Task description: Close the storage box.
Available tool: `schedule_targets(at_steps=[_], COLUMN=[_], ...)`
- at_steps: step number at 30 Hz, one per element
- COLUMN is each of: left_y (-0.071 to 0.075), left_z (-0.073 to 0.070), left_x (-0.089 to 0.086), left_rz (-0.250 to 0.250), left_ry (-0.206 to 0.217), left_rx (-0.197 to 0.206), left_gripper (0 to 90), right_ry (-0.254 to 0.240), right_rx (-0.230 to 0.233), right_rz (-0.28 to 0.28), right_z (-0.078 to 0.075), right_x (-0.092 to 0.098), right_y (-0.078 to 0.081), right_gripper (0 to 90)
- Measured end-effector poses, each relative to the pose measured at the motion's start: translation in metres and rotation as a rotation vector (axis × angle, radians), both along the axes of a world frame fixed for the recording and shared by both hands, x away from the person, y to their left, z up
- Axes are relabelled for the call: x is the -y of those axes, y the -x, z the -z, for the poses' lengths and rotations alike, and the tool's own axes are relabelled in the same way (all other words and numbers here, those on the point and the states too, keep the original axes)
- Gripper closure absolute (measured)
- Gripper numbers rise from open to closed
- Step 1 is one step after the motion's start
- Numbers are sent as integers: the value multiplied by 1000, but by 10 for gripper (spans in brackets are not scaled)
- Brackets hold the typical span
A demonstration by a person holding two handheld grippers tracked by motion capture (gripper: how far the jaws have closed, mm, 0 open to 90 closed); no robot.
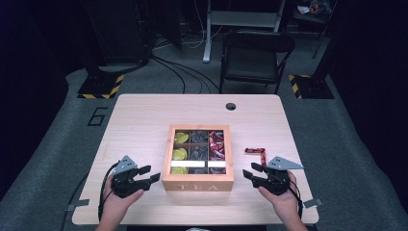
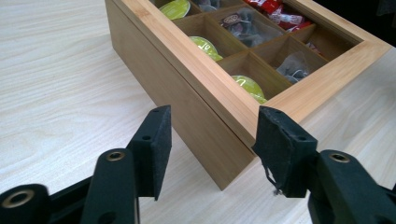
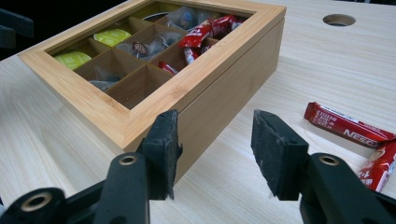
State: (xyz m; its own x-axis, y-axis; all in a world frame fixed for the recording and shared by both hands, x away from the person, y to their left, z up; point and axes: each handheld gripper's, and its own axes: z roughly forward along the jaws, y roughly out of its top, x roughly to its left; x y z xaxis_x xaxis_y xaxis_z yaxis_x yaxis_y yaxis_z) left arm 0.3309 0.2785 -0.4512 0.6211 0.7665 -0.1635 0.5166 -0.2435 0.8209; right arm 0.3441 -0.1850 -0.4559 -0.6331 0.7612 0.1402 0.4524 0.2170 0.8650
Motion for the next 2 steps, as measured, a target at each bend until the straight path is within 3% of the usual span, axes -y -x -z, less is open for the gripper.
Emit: schedule_targets(at_steps=[2], left_y=[2], left_z=[-1], left_x=[2], left_rz=[8], left_ry=[11], left_rx=[5], left_gripper=[424], right_ry=[-20], right_rx=[-1], right_rz=[-4], right_z=[-2], right_x=[-1], right_y=[2], right_gripper=[474])
